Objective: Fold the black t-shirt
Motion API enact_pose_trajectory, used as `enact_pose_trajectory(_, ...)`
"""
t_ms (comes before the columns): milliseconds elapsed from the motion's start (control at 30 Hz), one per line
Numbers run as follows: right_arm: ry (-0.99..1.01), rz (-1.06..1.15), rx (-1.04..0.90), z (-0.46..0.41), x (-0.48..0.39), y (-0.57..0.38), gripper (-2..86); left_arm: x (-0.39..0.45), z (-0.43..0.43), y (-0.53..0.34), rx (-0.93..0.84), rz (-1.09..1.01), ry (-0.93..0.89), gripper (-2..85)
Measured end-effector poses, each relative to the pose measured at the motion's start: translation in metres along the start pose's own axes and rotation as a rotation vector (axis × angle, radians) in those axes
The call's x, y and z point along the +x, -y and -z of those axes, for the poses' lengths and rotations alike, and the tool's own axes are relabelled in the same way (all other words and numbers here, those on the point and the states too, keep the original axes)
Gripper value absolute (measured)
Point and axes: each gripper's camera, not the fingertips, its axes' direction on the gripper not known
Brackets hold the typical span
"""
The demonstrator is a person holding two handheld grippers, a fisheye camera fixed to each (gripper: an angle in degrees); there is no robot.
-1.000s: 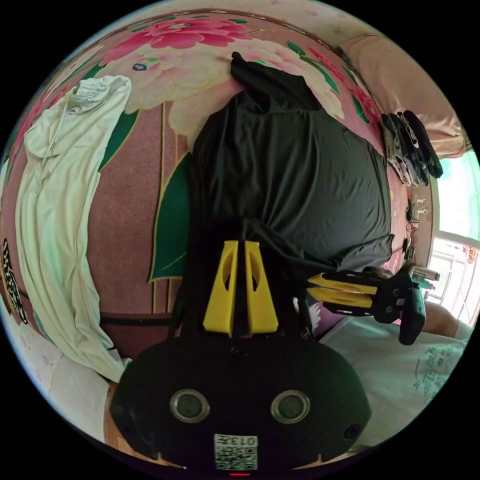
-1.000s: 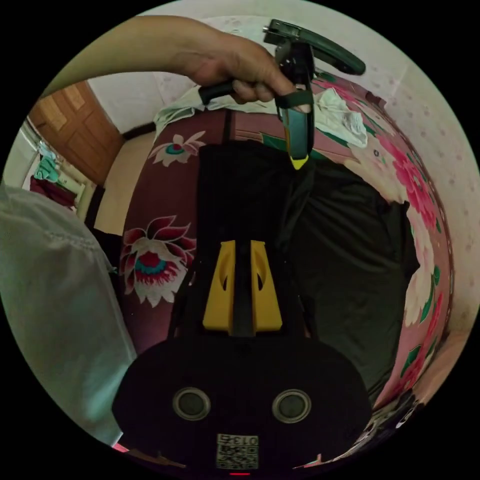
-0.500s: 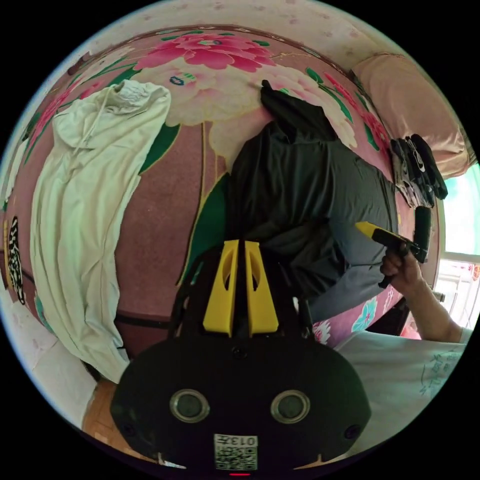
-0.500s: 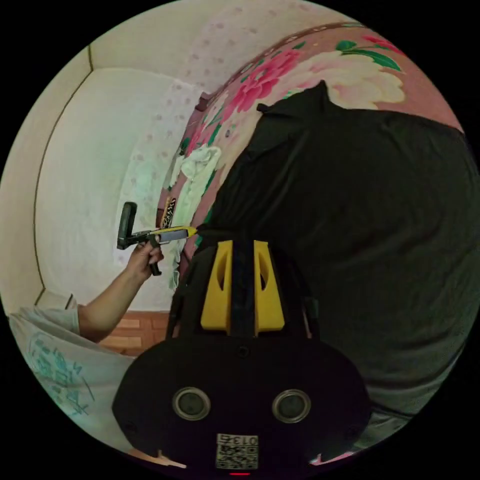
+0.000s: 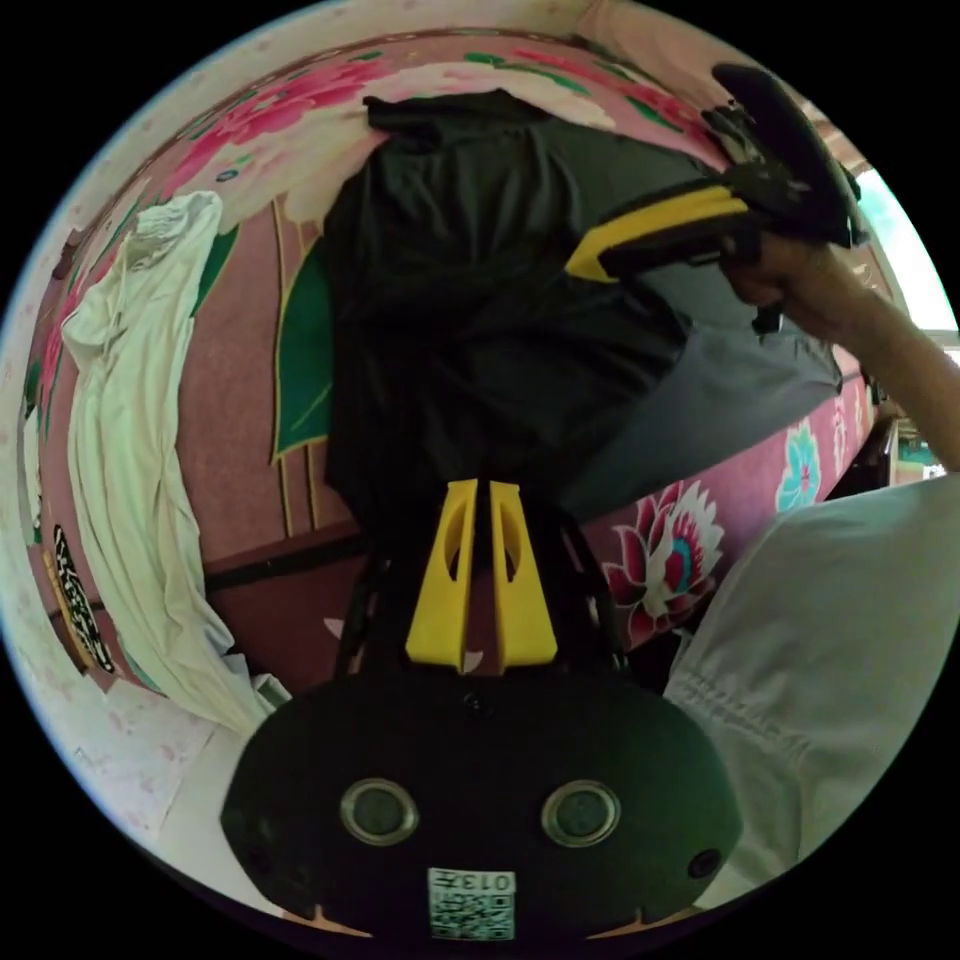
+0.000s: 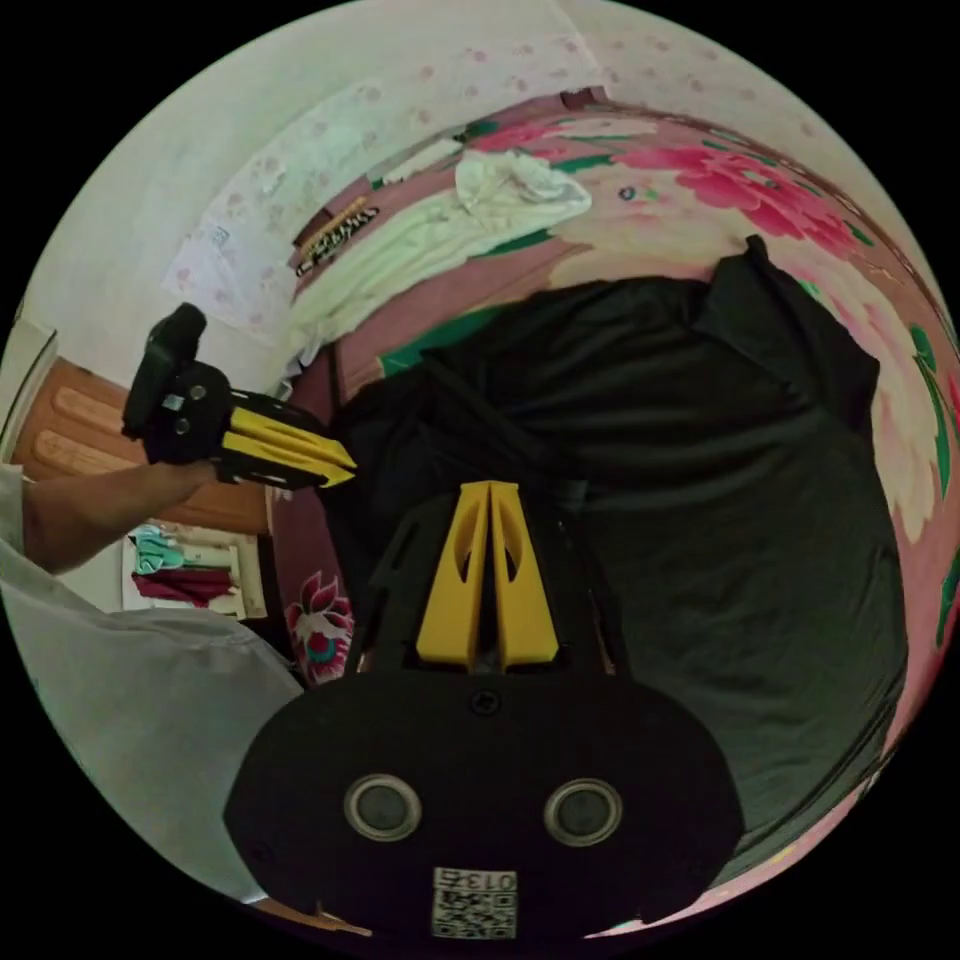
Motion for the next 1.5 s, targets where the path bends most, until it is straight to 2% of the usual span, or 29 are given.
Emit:
enact_pose_trajectory(67, -0.084, 0.011, -0.126, -0.028, 0.012, 0.005, 0.3, -0.002, -0.008, -0.006, 0.015, 0.009, -0.002, 0.4)
enact_pose_trajectory(100, -0.081, 0.027, -0.114, -0.028, 0.017, 0.002, 0.3, -0.005, -0.009, -0.007, 0.015, 0.022, -0.018, 0.3)
enact_pose_trajectory(200, -0.083, -0.206, -0.022, 0.003, 0.069, -0.030, 0.2, -0.019, -0.013, -0.016, 0.043, 0.098, -0.102, -0.1)
enact_pose_trajectory(267, 0.031, -0.494, 0.099, 0.036, 0.117, -0.076, 0.2, -0.027, -0.017, -0.024, 0.067, 0.168, -0.185, -0.2)
enact_pose_trajectory(333, 0.026, -0.544, 0.200, 0.059, 0.122, -0.099, 0.2, -0.027, -0.015, -0.026, 0.071, 0.197, -0.183, -0.3)
enact_pose_trajectory(400, 0.002, -0.497, 0.236, 0.070, 0.108, -0.099, 0.3, -0.020, -0.005, -0.026, 0.116, 0.179, -0.120, -0.3)
enact_pose_trajectory(500, 0.064, -0.309, 0.196, 0.055, 0.068, -0.066, 0.3, -0.008, 0.001, -0.013, 0.148, 0.121, -0.098, -0.4)
enact_pose_trajectory(567, 0.006, -0.172, 0.080, 0.029, 0.034, -0.038, 0.3, -0.003, -0.014, 0.003, 0.075, 0.094, -0.079, -0.4)
enact_pose_trajectory(633, -0.067, -0.132, 0.015, 0.015, 0.023, -0.034, 0.2, 0.000, -0.028, 0.008, 0.025, 0.063, -0.040, -0.4)
enact_pose_trajectory(700, -0.123, -0.162, -0.027, 0.013, 0.028, -0.048, 0.2, -0.006, -0.031, 0.006, 0.040, 0.111, -0.094, -0.4)
enact_pose_trajectory(800, -0.174, -0.274, 0.058, 0.052, 0.051, -0.104, 0.3, -0.011, -0.029, -0.003, 0.075, 0.221, -0.117, -0.4)
enact_pose_trajectory(933, -0.168, -0.385, 0.114, 0.090, 0.062, -0.186, 0.3, 0.027, -0.016, 0.019, 0.201, 0.123, -0.058, -0.3)
enact_pose_trajectory(1067, -0.097, -0.265, 0.076, 0.066, 0.028, -0.188, 0.2, 0.066, -0.026, 0.074, 0.210, 0.006, -0.005, -0.3)
enact_pose_trajectory(1133, -0.106, -0.208, 0.055, 0.051, 0.014, -0.175, 0.2, 0.072, -0.033, 0.094, 0.206, 0.005, 0.018, -0.3)
enact_pose_trajectory(1233, -0.068, -0.191, -0.028, 0.024, 0.013, -0.164, 0.1, 0.072, -0.057, 0.120, 0.105, 0.010, 0.045, -0.3)
enact_pose_trajectory(1267, -0.092, -0.188, -0.065, 0.016, 0.016, -0.167, 0.1, 0.069, -0.056, 0.120, 0.136, 0.035, 0.025, -0.3)
enact_pose_trajectory(1400, -0.113, -0.338, 0.019, 0.050, 0.037, -0.208, 0.2, 0.056, -0.059, 0.115, 0.124, 0.168, -0.027, -0.3)
enact_pose_trajectory(1500, -0.079, -0.373, 0.156, 0.098, 0.040, -0.266, 0.2, 0.068, -0.051, 0.107, 0.188, 0.194, -0.056, -0.3)
